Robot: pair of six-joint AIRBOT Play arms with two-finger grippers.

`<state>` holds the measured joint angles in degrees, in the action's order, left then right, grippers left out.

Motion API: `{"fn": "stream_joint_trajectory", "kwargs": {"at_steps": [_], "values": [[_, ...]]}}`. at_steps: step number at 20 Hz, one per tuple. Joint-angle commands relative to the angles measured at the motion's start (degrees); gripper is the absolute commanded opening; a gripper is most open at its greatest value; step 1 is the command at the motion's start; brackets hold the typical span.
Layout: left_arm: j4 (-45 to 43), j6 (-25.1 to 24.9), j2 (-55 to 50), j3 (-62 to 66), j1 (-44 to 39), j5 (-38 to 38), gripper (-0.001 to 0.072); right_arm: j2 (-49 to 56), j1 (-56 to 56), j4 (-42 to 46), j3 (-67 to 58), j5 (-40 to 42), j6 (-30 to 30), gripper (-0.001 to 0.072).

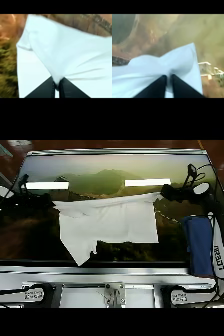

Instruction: Fold the shirts.

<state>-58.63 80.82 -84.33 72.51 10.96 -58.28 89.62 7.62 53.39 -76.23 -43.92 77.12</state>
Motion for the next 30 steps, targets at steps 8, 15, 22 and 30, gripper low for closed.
{"fn": "stream_joint_trajectory", "kwargs": {"at_steps": [8, 15, 22, 30], "values": [[-0.9, -0.4, -3.2, -0.2, 13.9, -30.7, 0.0657, -4.7, 7.3, 17.4, -1.4, -35.5, 1.5, 0.0560], [7.0, -6.9, -0.9, -23.9, 14.5, -16.7, 0.0660, -4.7, 12.0, -1.3, 16.4, -29.7, 1.0, 0.0597], [13.2, -7.3, -4.5, -24.9, 9.6, -6.8, 0.0656, -4.7, 12.0, -2.1, 16.8, -28.4, 1.1, 0.0597], [16.7, -9.6, -5.1, -24.7, 6.6, -4.9, 0.0037, -4.7, 11.0, 6.0, 18.2, -29.4, 5.4, 0.0675]]}}
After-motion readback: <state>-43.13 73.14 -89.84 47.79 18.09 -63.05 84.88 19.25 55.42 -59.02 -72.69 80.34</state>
